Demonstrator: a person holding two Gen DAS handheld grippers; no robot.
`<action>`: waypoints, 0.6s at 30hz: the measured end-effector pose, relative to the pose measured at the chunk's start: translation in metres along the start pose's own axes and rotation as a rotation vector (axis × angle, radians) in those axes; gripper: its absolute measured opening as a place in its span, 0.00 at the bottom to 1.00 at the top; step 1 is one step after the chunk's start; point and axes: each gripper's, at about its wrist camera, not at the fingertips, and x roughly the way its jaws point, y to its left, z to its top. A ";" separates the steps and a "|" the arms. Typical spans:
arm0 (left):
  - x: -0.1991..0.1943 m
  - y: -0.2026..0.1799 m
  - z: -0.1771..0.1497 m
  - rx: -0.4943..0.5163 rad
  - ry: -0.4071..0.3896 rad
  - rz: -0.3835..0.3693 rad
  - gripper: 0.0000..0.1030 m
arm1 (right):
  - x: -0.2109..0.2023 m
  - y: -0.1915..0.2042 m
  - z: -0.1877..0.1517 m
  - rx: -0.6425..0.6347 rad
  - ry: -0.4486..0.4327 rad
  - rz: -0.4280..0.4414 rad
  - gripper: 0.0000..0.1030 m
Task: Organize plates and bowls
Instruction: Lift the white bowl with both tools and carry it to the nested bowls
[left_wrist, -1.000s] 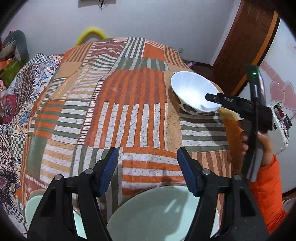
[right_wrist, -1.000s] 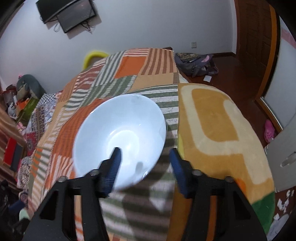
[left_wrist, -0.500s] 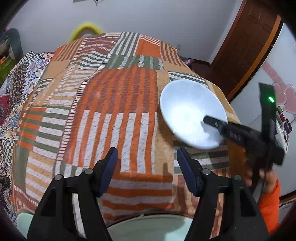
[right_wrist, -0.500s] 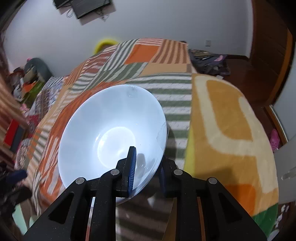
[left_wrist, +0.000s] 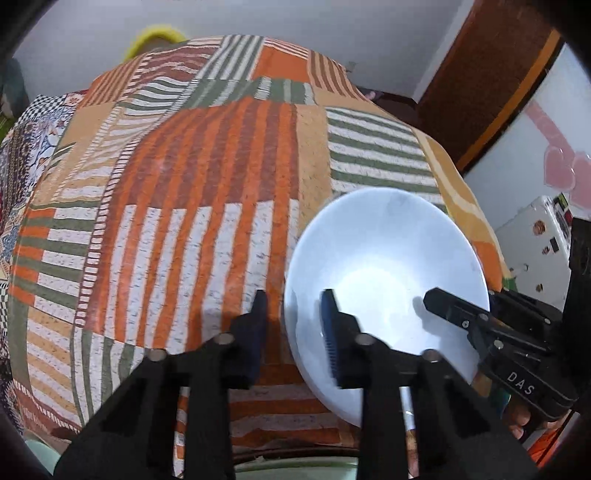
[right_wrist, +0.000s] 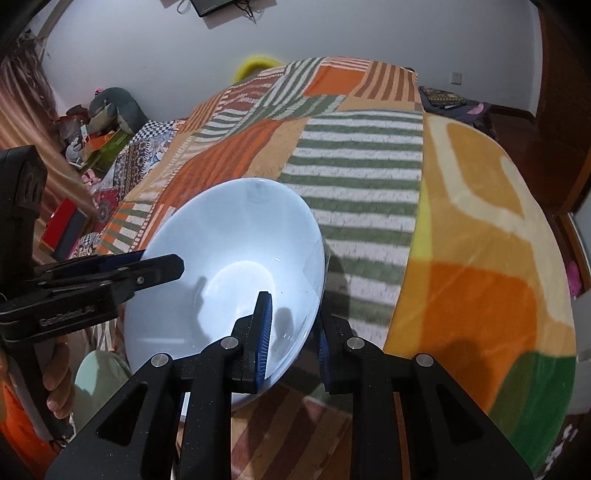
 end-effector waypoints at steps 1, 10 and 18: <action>0.001 -0.002 -0.001 0.009 0.002 -0.005 0.20 | 0.000 -0.001 0.000 0.011 -0.002 -0.004 0.19; -0.007 -0.006 -0.008 0.013 0.013 -0.020 0.18 | -0.011 0.005 -0.003 0.069 -0.026 -0.021 0.20; -0.053 -0.012 -0.022 0.032 -0.067 -0.017 0.18 | -0.036 0.023 -0.005 0.061 -0.079 -0.019 0.20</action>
